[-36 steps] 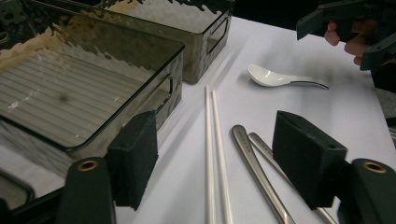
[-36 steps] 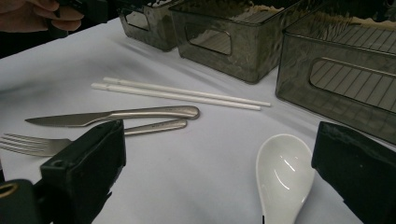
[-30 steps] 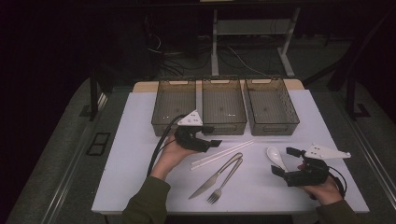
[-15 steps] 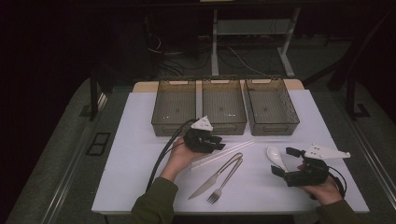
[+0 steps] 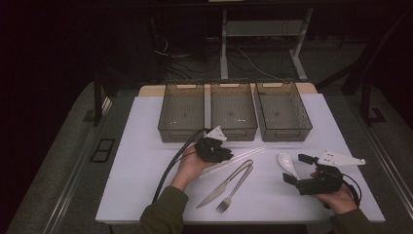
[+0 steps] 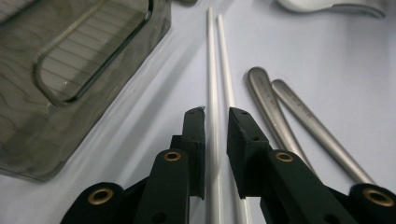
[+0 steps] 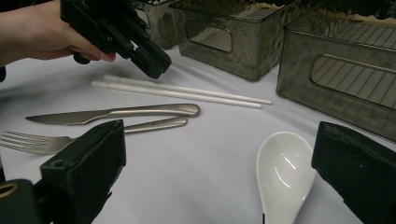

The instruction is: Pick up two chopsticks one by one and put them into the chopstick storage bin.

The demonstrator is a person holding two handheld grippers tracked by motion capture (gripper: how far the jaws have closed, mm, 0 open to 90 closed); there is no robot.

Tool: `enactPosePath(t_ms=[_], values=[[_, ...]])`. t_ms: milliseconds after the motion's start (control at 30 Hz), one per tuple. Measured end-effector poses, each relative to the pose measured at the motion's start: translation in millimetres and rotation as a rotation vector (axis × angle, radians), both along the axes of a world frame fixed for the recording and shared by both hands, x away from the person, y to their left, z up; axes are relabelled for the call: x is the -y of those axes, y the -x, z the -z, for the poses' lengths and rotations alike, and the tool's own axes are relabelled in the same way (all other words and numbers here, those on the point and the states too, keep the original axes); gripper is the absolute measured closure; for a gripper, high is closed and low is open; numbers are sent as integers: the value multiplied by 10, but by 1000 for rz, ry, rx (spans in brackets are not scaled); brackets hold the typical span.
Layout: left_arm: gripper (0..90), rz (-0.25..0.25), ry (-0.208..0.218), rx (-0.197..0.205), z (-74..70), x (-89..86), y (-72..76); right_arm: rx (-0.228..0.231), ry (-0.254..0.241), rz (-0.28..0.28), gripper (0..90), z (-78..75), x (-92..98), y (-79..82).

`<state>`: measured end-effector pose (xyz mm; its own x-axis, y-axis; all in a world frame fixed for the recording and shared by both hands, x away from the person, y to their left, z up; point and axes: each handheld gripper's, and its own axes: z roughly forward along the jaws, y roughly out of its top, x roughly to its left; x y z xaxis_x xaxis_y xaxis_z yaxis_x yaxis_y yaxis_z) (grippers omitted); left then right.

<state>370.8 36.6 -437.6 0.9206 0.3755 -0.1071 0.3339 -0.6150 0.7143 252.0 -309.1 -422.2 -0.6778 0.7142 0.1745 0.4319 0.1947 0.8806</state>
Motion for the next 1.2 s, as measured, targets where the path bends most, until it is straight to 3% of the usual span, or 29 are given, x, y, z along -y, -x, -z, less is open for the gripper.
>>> enactPosePath(t_ms=[133, 200, 267, 300, 367, 400, 433, 733, 967, 1200], values=[[785, 12, -16, 4, 43, 16, -19, 2, 0, -1, 33, 0, 3, -2], [790, -2, -12, -17, 61, 26, -6, 1, -2, -1, 33, 0, 4, -1], [792, 14, -28, -1, 72, 29, -21, -1, -2, 1, 32, -1, 3, 1], [793, -3, -22, -19, 82, 38, -2, -2, -2, 1, 32, -1, 3, 1], [799, 5, -30, -9, 101, 39, -15, -1, -3, 1, 32, -1, 5, 1], [803, -9, -20, -24, 108, 40, -1, -1, -3, 1, 32, -1, 6, 0], [803, 4, -24, -7, 108, 33, -20, -1, -3, 1, 32, -1, 6, 0], [837, -2, -14, 3, 132, 20, 9, -2, -2, 3, 32, 1, 6, 0], [845, 16, -38, 45, 120, 42, 32, -3, -1, 5, 33, 2, 4, 4], [847, 1, -47, 46, 103, 12, 22, 5, 11, 2, 33, 21, -6, -3]])
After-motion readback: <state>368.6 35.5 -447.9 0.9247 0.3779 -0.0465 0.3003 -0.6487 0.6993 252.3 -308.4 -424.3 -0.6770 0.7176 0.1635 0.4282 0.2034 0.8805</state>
